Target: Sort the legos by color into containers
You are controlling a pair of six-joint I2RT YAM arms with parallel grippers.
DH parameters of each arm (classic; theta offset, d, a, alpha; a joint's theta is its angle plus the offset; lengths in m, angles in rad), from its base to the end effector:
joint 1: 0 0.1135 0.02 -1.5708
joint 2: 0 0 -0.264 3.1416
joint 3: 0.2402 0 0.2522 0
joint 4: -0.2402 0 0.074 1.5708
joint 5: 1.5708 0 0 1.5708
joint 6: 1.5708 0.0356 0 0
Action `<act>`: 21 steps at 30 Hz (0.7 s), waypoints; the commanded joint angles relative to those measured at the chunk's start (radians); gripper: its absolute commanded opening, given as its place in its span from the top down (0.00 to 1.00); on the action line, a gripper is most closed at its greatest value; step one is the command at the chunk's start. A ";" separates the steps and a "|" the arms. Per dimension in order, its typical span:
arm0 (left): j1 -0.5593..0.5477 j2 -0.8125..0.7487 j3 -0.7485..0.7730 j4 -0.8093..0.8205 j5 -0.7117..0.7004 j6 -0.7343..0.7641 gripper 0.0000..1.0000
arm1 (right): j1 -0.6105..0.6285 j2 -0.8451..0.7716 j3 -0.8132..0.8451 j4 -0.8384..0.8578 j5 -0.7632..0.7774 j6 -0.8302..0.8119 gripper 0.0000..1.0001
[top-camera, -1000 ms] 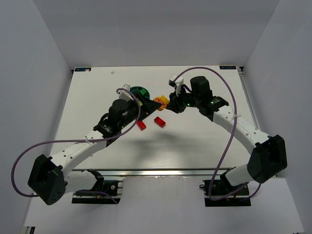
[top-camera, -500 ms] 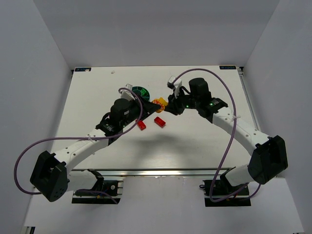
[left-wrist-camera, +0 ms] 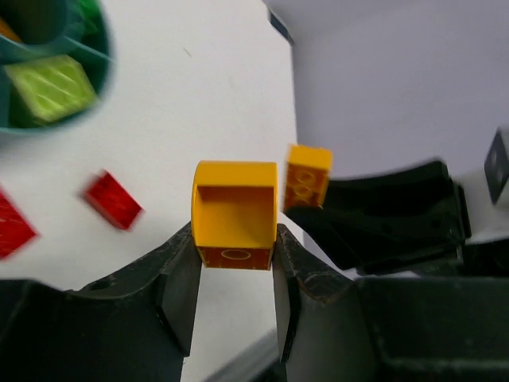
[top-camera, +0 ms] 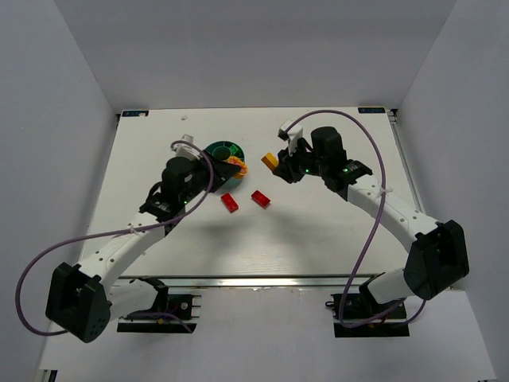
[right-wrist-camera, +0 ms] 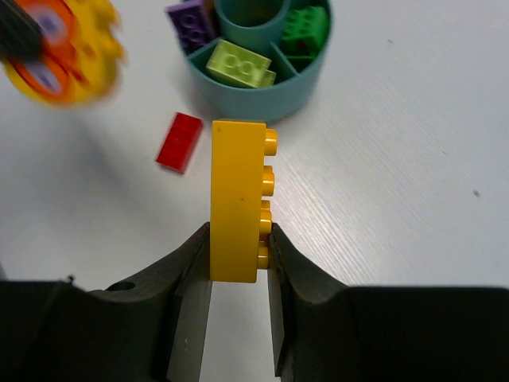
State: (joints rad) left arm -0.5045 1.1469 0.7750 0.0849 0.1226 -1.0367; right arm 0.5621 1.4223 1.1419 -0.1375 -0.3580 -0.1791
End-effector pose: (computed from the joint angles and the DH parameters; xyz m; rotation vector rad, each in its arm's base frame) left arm 0.2310 -0.1325 0.2901 -0.4434 1.9806 -1.1450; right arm 0.2735 0.1870 0.3209 -0.9421 1.7762 0.6018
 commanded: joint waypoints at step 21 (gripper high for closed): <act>0.179 0.476 0.583 -0.407 -0.216 0.518 1.00 | -0.031 -0.003 -0.014 0.041 0.090 -0.022 1.00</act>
State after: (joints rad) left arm -0.3283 1.6329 1.3048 -0.2840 -0.0521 -0.5865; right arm 0.5331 1.4471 1.1316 -0.1310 -0.2745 -0.1913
